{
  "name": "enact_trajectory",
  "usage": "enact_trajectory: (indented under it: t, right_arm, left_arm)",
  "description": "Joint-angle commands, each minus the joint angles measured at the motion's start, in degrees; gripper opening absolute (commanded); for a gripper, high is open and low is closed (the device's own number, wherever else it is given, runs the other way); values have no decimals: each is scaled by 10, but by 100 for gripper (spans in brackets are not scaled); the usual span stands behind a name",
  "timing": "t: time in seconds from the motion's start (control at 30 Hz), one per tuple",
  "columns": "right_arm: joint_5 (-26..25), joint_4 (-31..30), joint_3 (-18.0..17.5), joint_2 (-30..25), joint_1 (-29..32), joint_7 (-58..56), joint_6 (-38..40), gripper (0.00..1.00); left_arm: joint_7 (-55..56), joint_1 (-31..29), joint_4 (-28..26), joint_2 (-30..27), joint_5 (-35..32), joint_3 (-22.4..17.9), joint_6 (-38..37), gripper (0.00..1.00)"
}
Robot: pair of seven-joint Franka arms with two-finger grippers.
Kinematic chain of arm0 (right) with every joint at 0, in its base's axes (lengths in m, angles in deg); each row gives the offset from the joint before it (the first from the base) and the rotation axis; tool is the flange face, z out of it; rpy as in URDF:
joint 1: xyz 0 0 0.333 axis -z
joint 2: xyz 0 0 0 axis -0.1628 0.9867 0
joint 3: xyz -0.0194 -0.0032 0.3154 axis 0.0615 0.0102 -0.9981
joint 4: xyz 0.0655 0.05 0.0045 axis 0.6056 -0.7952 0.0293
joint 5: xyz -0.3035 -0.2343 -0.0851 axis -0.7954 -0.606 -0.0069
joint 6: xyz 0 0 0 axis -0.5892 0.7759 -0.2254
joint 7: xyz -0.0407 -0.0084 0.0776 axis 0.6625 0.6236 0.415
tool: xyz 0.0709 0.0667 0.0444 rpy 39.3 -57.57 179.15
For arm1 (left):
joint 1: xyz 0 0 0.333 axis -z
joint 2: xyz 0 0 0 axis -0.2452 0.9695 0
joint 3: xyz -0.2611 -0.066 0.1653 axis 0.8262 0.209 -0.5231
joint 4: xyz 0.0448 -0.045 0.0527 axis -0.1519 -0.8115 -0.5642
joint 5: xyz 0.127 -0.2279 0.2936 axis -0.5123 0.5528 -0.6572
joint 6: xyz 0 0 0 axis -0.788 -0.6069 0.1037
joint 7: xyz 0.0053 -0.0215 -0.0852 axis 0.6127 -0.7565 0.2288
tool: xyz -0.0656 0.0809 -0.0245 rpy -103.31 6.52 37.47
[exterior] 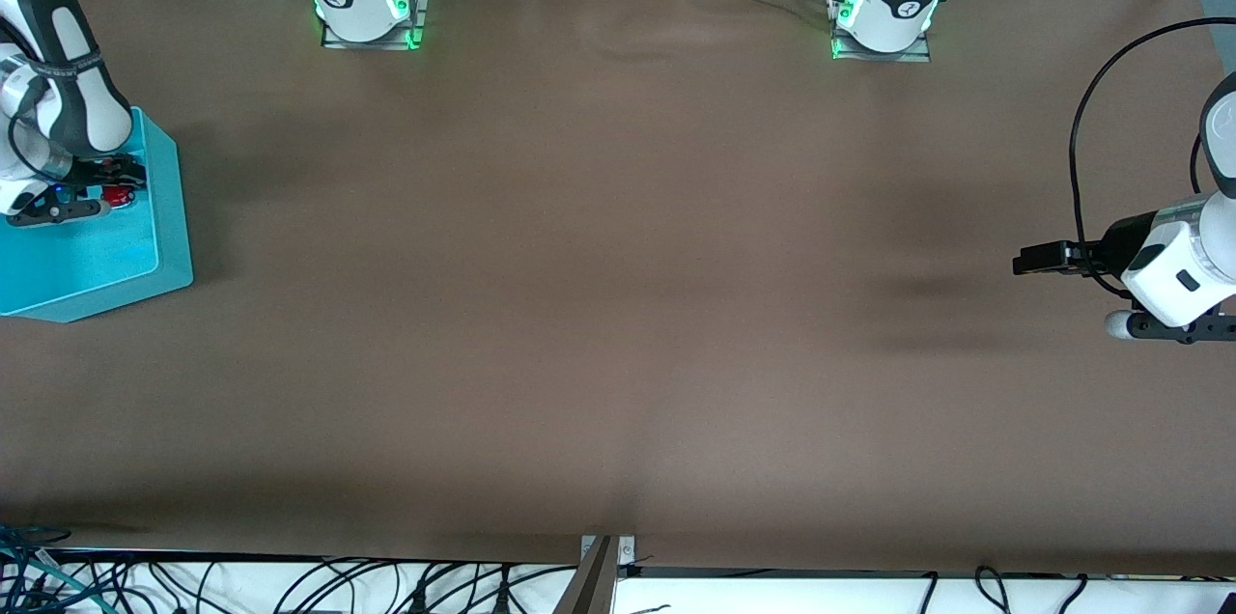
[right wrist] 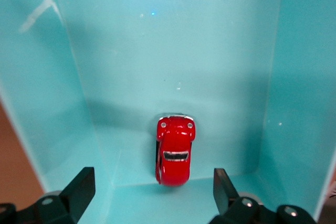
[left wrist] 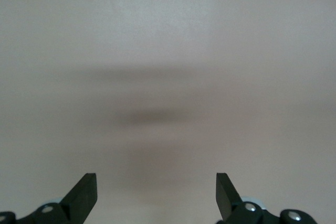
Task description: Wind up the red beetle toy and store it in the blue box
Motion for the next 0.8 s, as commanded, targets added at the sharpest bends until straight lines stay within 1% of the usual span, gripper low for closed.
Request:
enact_trajectory:
  t: [0.0, 0.13, 0.3, 0.53, 0.67, 0.77]
  right_arm:
    - [5, 11, -12, -41, 3, 4, 58, 100]
    - [7, 20, -11, -65, -10, 4, 101, 100]
    - [28, 51, 1, -90, -30, 3, 186, 100]
    - [68, 128, 30, -115, -55, 3, 308, 100]
    - [75, 156, 44, -120, -73, 3, 348, 100]
    - [76, 175, 47, -128, -84, 4, 375, 100]
  left_arm:
    - [-8, -3, 6, 3, -2, -1, -7, 100]
    - [-4, -2, 6, 3, -2, -1, -7, 100]
    - [-3, -2, 6, 2, -2, 0, -7, 100]
    - [-4, -2, 6, 2, -2, 0, -7, 100]
    - [-6, -2, 6, 2, -2, 0, -7, 100]
    - [-7, -3, 6, 2, -2, 0, -7, 100]
